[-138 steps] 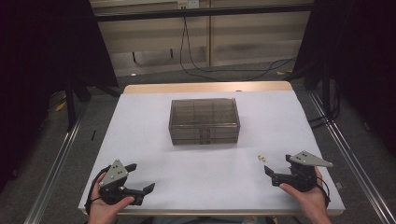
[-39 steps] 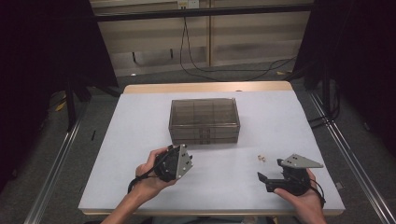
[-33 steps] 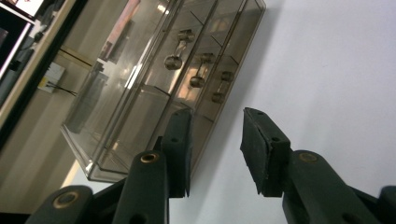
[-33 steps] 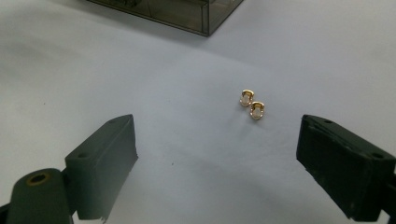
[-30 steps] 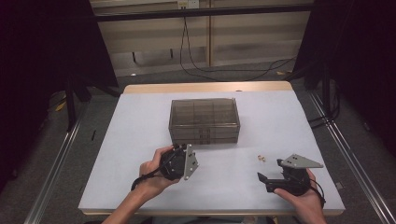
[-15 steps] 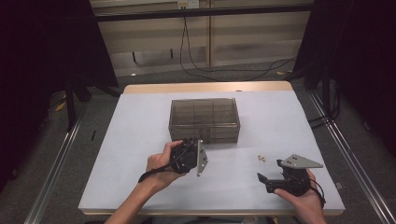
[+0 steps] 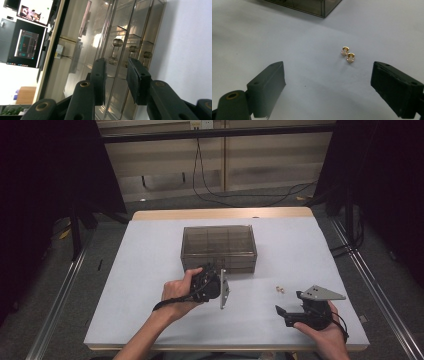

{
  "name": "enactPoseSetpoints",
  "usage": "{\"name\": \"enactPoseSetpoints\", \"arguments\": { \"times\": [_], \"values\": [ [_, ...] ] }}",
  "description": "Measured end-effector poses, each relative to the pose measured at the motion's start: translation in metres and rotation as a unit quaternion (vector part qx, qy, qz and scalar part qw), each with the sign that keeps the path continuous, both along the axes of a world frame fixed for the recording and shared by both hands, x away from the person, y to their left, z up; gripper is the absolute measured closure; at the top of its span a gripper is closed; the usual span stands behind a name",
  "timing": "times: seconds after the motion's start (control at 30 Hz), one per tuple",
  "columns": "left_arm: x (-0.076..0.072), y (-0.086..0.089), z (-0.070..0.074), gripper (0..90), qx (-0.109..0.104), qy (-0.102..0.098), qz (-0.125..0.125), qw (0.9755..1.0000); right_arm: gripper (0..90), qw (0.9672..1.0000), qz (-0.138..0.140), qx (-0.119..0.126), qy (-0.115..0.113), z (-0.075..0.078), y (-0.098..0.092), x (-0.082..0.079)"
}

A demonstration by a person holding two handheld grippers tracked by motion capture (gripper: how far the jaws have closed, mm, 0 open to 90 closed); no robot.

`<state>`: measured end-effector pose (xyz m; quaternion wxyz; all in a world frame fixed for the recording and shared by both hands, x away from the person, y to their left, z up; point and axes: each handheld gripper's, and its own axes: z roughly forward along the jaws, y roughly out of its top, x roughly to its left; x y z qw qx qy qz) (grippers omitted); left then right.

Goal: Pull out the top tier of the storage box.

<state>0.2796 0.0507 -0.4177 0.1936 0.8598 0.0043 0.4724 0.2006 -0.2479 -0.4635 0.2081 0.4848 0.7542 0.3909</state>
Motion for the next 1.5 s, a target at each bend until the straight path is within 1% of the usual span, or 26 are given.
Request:
{"name": "enactPoseSetpoints", "arguments": {
  "times": [0.13, 0.17, 0.2, 0.27, 0.3, 0.43, 0.47, 0.5, 0.57, 0.63, 0.7, 0.73, 0.77, 0.83, 0.93, 0.97, 1.0, 1.07, 1.1, 1.17, 1.2, 1.27, 1.4, 1.43, 1.47, 1.5],
  "values": [
    [0.003, -0.004, -0.004, 68.8, 0.013, -0.006, 0.004, 0.9999, 11.7, 1.0, 0.0, 0.0, 0.0, 0.0, 0.0, 0.0],
    [0.004, -0.005, -0.005, 68.9, 0.019, -0.016, 0.008, 0.9997, 11.7, 1.0, 0.0, 0.0, 0.0, 0.0, 0.0, 0.0],
    [0.005, -0.005, -0.006, 69.5, 0.024, -0.015, 0.008, 0.9996, 11.7, 1.0, 0.001, 0.0, 0.0, 0.0, 0.0, 0.0],
    [0.005, -0.007, -0.008, 70.1, 0.037, -0.035, 0.011, 0.9986, 11.7, 1.0, 0.001, -0.001, 0.0, 0.0, 0.0, 0.0],
    [0.006, -0.008, -0.01, 70.1, 0.043, -0.035, 0.011, 0.9984, 11.7, 1.0, 0.001, -0.001, 0.0, 0.0, 0.0, 0.0],
    [0.009, -0.011, -0.014, 70.3, 0.044, -0.046, 0.018, 0.9978, 11.7, 1.0, 0.0, -0.001, 0.001, 0.0, 0.0, 0.0],
    [0.01, -0.012, -0.014, 70.2, 0.053, -0.05, 0.021, 0.9971, 11.7, 1.0, 0.0, -0.001, 0.001, 0.0, 0.0, 0.0],
    [0.011, -0.013, -0.017, 70.2, 0.049, -0.051, 0.02, 0.9973, 11.7, 1.0, 0.0, -0.001, 0.002, 0.0, 0.0, 0.0],
    [0.011, -0.015, -0.019, 70.3, 0.062, -0.06, 0.021, 0.9961, 11.7, 1.0, 0.0, 0.0, 0.003, 0.0, 0.001, 0.0],
    [0.012, -0.016, -0.021, 70.4, 0.062, -0.061, 0.024, 0.9959, 11.7, 1.0, 0.001, 0.0, 0.003, 0.0, 0.001, 0.0],
    [0.012, -0.017, -0.023, 70.7, 0.062, -0.069, 0.024, 0.9954, 11.7, 1.0, -0.001, 0.001, 0.003, 0.0, 0.001, 0.0],
    [0.012, -0.017, -0.024, 70.8, 0.059, -0.063, 0.024, 0.996, 11.7, 1.0, 0.0, 0.0, 0.003, -0.001, 0.001, 0.0],
    [0.012, -0.019, -0.025, 70.9, 0.063, -0.063, 0.026, 0.9957, 11.7, 1.0, 0.0, 0.0, 0.003, 0.0, 0.001, 0.0],
    [0.011, -0.02, -0.027, 71.4, 0.073, -0.072, 0.029, 0.9943, 11.6, 1.0, 0.003, 0.001, 0.005, -0.001, 0.001, 0.0],
    [0.012, -0.021, -0.029, 71.9, 0.073, -0.081, 0.027, 0.9937, 11.6, 1.0, 0.006, -0.001, 0.006, -0.001, 0.001, 0.0],
    [0.012, -0.022, -0.029, 71.9, 0.082, -0.088, 0.03, 0.9923, 11.6, 1.0, 0.006, -0.001, 0.007, -0.001, 0.001, 0.0],
    [0.012, -0.022, -0.031, 72.0, 0.083, -0.087, 0.032, 0.9922, 11.6, 1.0, 0.006, 0.0, 0.007, -0.001, 0.001, 0.0],
    [0.012, -0.022, -0.032, 73.0, 0.093, -0.096, 0.032, 0.9905, 11.6, 0.9999, 0.008, -0.002, 0.007, -0.001, 0.0, 0.0],
    [0.012, -0.022, -0.033, 73.5, 0.089, -0.094, 0.028, 0.9912, 11.5, 1.0, 0.007, -0.001, 0.007, -0.001, 0.001, 0.0],
    [0.01, -0.022, -0.034, 74.0, 0.092, -0.098, 0.028, 0.9906, 11.5, 0.9999, 0.009, -0.001, 0.008, -0.001, 0.0, 0.0],
    [0.01, -0.023, -0.034, 74.0, 0.099, -0.1, 0.028, 0.9897, 11.4, 0.9999, 0.01, -0.001, 0.008, -0.001, 0.0, 0.0],
    [0.01, -0.023, -0.035, 74.2, 0.101, -0.108, 0.023, 0.9888, 11.3, 0.9999, 0.011, -0.001, 0.009, -0.001, 0.0, 0.0],
    [0.012, -0.024, -0.037, 76.0, 0.102, -0.104, 0.02, 0.9892, 11.1, 0.9999, 0.011, -0.002, 0.012, -0.002, 0.002, 0.0],
    [0.012, -0.024, -0.038, 76.1, 0.104, -0.105, 0.023, 0.9888, 11.1, 0.9998, 0.012, -0.002, 0.013, -0.002, 0.002, 0.0],
    [0.012, -0.024, -0.039, 76.4, 0.105, -0.114, 0.021, 0.9876, 11.0, 0.9998, 0.014, -0.002, 0.013, -0.002, 0.002, 0.0],
    [0.012, -0.024, -0.04, 77.3, 0.108, -0.113, 0.025, 0.9874, 11.1, 0.9998, 0.017, -0.002, 0.013, -0.002, 0.003, 0.0]
  ]
}}
